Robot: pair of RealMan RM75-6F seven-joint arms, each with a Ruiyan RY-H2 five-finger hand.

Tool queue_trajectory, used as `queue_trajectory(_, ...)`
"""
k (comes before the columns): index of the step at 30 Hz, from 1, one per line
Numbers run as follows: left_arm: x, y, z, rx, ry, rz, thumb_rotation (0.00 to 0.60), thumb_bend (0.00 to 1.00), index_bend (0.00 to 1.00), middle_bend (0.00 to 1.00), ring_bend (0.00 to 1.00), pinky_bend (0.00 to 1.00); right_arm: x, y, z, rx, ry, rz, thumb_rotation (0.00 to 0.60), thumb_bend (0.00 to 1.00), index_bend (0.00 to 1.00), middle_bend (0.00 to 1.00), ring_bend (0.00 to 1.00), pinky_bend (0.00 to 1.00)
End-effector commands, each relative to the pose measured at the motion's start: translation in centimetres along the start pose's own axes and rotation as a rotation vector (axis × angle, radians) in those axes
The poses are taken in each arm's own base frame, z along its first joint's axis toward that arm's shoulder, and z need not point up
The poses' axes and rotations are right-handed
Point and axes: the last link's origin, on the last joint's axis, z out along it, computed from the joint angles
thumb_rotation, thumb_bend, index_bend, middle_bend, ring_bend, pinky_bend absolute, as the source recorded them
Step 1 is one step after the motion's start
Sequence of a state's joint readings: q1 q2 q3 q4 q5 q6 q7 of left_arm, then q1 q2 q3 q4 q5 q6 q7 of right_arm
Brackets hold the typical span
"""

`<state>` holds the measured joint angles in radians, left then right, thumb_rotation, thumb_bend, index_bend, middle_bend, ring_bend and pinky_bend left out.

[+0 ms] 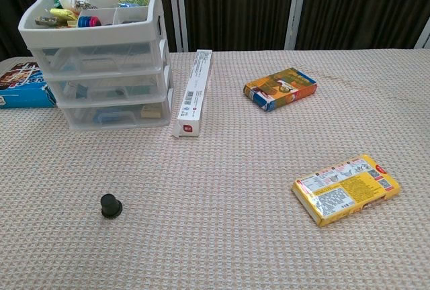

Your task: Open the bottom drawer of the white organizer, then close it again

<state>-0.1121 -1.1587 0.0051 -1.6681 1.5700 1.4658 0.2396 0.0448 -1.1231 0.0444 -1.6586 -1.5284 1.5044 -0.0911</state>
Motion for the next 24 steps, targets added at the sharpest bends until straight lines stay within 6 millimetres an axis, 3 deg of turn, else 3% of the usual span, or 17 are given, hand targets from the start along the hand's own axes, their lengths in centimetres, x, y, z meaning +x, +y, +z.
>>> queue_trajectory(1, 0.0, 0.0, 0.0, 0.001, -0.003, -0.002, 0.6, 0.15, 0.0, 0.0, 0.0, 0.0, 0.0, 0.0, 0.1, -0.002, -0.001, -0.001, 0.6, 0.0, 0.04, 0.0, 0.0, 0.0)
queue_trajectory(10, 0.0, 0.1, 0.2, -0.003, -0.001, -0.018, 0.6, 0.16, 0.0, 0.0, 0.0, 0.0, -0.1, 0.0, 0.1, -0.007, -0.005, 0.002, 0.6, 0.0, 0.04, 0.0, 0.0, 0.0)
queue_trajectory(13, 0.1, 0.3, 0.3, -0.005, 0.009, -0.033, 0.6, 0.23, 0.0, 0.04, 0.05, 0.12, 0.0, 0.1, 0.1, -0.01, -0.005, 0.004, 0.6, 0.0, 0.04, 0.0, 0.0, 0.0)
queue_trajectory(14, 0.1, 0.3, 0.3, -0.006, 0.014, -0.041, 0.6, 0.26, 0.0, 0.1, 0.12, 0.2, 0.0, 0.1, 0.1, -0.01, -0.004, 0.005, 0.6, 0.0, 0.04, 0.0, 0.0, 0.0)
queue_trajectory(18, 0.0, 0.8, 0.7, 0.012, 0.004, -0.1, 0.6, 0.4, 0.0, 0.57, 0.53, 0.53, 0.0, 0.1, 0.0, -0.009, -0.006, 0.004, 0.6, 0.0, 0.04, 0.0, 0.0, 0.0)
queue_trajectory(24, -0.4, 2.0, 2.5, 0.088, -0.112, -0.38, 0.6, 0.59, 0.0, 0.84, 0.77, 0.72, 0.0, 0.1, 0.0, -0.013, -0.002, 0.003, 0.6, 0.0, 0.04, 0.0, 0.0, 0.0)
